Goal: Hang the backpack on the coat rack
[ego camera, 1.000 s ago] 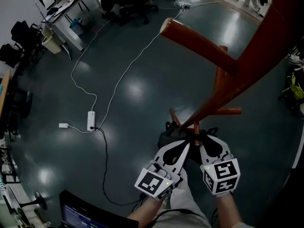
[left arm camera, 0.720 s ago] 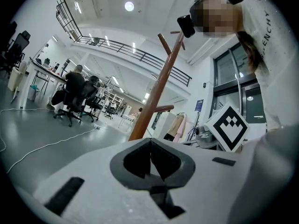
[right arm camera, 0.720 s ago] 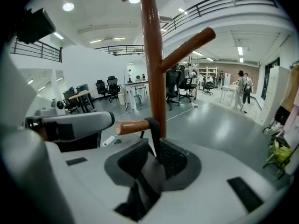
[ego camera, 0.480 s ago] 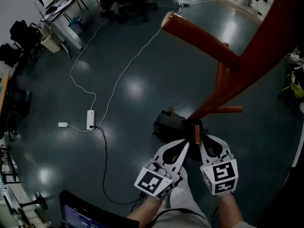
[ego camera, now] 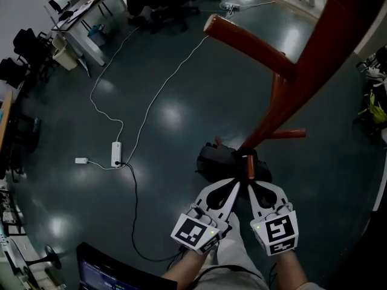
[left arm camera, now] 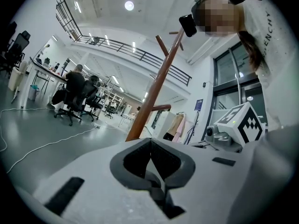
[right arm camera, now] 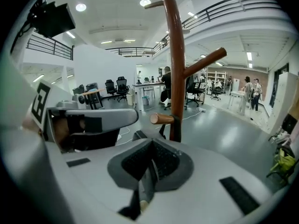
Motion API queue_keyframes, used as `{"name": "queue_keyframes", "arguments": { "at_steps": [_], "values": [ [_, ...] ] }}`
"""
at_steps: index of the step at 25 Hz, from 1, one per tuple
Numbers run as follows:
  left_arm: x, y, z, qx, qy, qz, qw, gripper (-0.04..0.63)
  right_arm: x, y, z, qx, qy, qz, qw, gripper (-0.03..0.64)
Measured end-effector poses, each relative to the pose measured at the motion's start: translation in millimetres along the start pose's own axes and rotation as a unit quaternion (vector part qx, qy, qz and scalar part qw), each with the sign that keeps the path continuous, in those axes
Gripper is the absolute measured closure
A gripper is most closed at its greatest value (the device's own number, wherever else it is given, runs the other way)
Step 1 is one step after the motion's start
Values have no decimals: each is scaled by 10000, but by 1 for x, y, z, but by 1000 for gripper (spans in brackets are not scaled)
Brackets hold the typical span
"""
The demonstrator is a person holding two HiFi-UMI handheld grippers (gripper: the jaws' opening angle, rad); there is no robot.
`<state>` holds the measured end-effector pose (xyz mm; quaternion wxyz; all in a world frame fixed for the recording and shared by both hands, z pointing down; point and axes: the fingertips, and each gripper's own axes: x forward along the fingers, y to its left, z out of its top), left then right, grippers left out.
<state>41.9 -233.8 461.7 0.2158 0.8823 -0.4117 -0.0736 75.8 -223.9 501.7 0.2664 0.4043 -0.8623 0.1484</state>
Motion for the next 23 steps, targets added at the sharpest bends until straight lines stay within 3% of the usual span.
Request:
{"name": "queue_keyframes", "arguments": {
  "at_steps": [14,23],
  "values": [
    [-21,-19,-1,61,11,-156,9999,586,-29,18,13,470,-517,-74,9975,600],
    [-51,-25,-7,249,15,-186,9995,586,-49,45,19,498,-717,-96,9961,601]
  ]
}}
